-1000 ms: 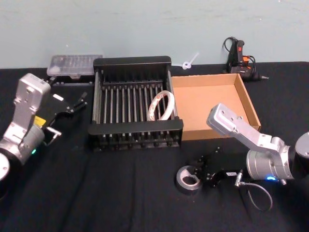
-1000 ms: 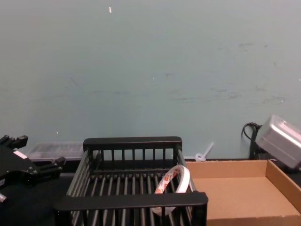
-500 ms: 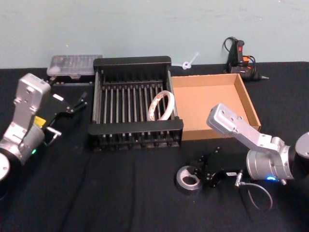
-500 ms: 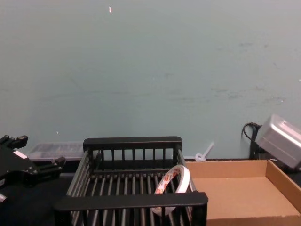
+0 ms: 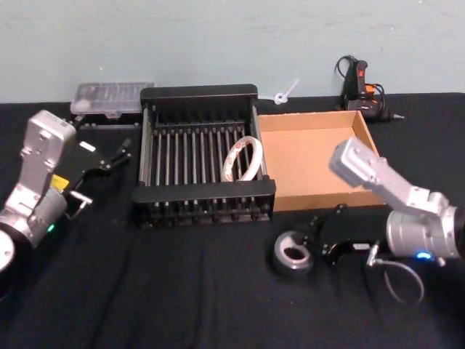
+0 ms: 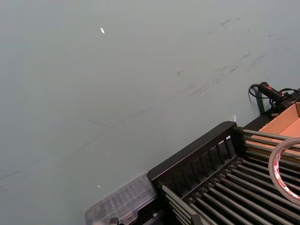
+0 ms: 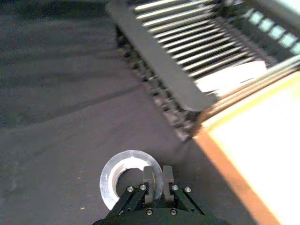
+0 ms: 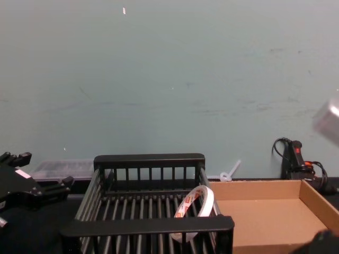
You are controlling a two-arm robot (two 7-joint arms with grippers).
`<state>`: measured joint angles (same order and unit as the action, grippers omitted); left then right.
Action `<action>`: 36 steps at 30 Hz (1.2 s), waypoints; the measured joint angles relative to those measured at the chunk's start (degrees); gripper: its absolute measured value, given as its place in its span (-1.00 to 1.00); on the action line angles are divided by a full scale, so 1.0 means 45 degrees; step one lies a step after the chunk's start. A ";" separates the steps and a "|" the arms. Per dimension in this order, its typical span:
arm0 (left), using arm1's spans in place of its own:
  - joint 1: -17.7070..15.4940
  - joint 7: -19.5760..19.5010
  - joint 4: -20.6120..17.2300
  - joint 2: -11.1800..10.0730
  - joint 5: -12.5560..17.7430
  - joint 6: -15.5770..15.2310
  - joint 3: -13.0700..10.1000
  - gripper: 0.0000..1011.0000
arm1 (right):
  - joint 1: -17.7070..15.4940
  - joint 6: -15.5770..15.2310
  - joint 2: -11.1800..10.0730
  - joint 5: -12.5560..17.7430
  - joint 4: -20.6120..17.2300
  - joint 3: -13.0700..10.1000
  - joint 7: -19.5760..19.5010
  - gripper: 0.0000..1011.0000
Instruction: Pick up the white tape and place it into the black box , Pick up the silver tape and place it into the brown box.
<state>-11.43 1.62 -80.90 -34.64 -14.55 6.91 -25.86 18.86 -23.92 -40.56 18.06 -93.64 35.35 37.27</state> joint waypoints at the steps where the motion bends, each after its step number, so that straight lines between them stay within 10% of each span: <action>1: 0.0001 0.0000 0.0000 -0.0001 0.0000 0.0000 0.0000 0.98 | -0.0005 0.0017 -0.0016 0.0031 -0.0016 -0.0072 -0.0069 -0.74; 22: 0.0000 0.0000 0.0000 -0.0001 0.0000 0.0000 0.0000 0.98 | 0.1162 -0.0051 0.1246 0.0056 0.2146 -0.1801 -0.2052 -0.74; 36: 0.0001 0.0000 0.0000 0.0000 0.0000 0.0000 0.0000 0.98 | 0.2325 -0.0377 0.2485 -0.0566 0.4272 -0.1839 -0.2440 -0.74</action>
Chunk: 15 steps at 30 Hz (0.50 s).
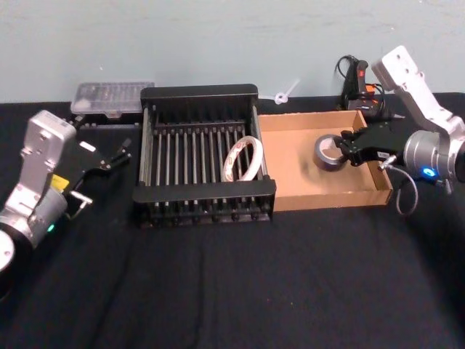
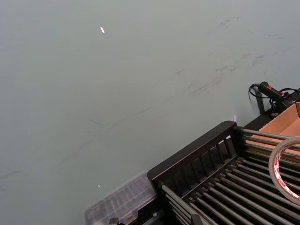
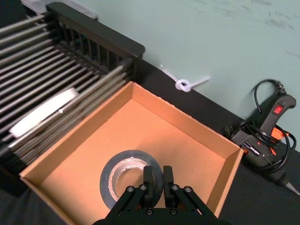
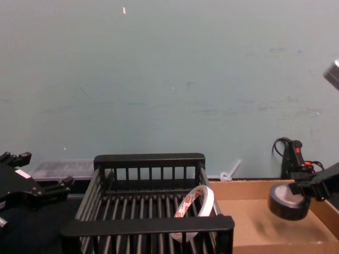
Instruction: Pick up the white tape and place it into the black box , Pick up the silver tape and place it into the brown box.
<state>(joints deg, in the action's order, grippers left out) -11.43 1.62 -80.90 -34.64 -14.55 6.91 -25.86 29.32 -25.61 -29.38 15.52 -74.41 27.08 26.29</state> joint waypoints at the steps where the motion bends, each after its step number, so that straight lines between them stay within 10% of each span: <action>1: 0.0000 0.0000 0.0000 0.0000 -0.0001 0.0000 0.0000 0.98 | 0.0093 -0.0018 0.0100 -0.0074 0.0212 -0.0002 -0.0015 -0.74; 15: -0.0001 0.0000 -0.0001 0.0000 -0.0001 -0.0001 0.0000 0.98 | 0.0264 -0.0024 0.0400 -0.0219 0.0679 -0.0132 -0.0038 -0.74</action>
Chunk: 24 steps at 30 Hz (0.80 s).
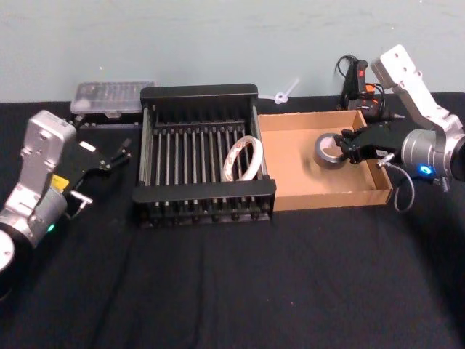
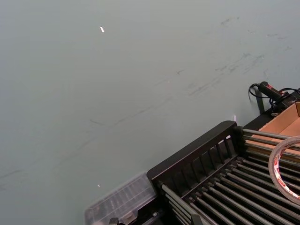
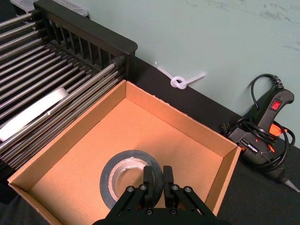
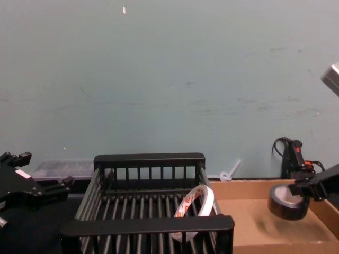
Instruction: Pick up the white tape and place it into the black box , Pick up the silver tape and place it into the brown box.
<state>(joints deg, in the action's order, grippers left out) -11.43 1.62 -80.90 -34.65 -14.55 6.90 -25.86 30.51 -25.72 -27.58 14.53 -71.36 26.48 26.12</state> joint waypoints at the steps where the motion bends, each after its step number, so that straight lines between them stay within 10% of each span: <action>1: 0.0000 0.0000 0.0000 0.0000 0.0000 0.0000 0.0000 0.98 | 0.0000 0.0000 0.0000 0.0000 0.0000 0.0000 0.0000 -0.74; 9: 0.0000 0.0000 0.0001 0.0000 0.0001 0.0001 0.0000 0.98 | -0.0001 0.0004 -0.0022 0.0006 -0.0035 0.0014 -0.0001 -0.68; 24: 0.0000 0.0000 0.0000 0.0000 0.0000 0.0001 0.0000 0.98 | -0.0016 0.0004 -0.0040 0.0020 -0.0063 0.0032 0.0000 0.24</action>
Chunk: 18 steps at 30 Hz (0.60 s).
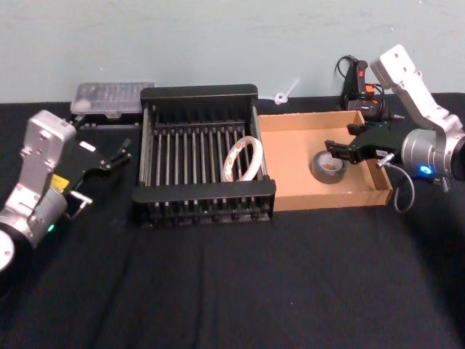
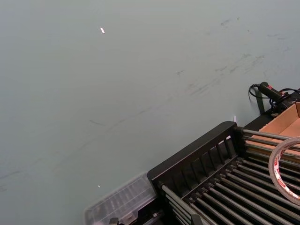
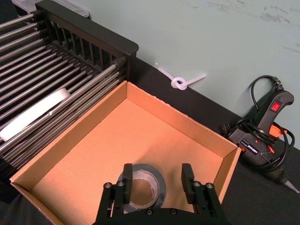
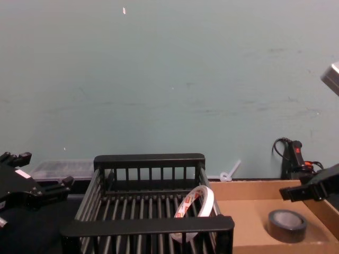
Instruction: Pick up the white tape and place it into the black box , Pick up the silver tape and place it into the brown box.
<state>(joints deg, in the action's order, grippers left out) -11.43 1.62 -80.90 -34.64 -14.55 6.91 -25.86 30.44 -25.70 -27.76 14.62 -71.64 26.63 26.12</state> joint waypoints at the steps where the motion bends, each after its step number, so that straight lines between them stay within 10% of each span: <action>1: 0.0001 0.0000 0.0000 0.0000 0.0001 0.0000 0.0000 0.98 | -0.0001 0.0000 -0.0002 0.0002 -0.0002 0.0001 0.0000 0.33; 18: 0.0000 0.0000 0.0000 0.0000 0.0000 0.0000 0.0000 0.98 | -0.0004 -0.0001 -0.0006 0.0003 -0.0008 0.0000 0.0000 0.98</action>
<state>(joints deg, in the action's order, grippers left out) -11.43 1.62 -80.90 -34.65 -14.55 6.91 -25.86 30.42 -25.71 -27.79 14.63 -71.68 26.63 26.12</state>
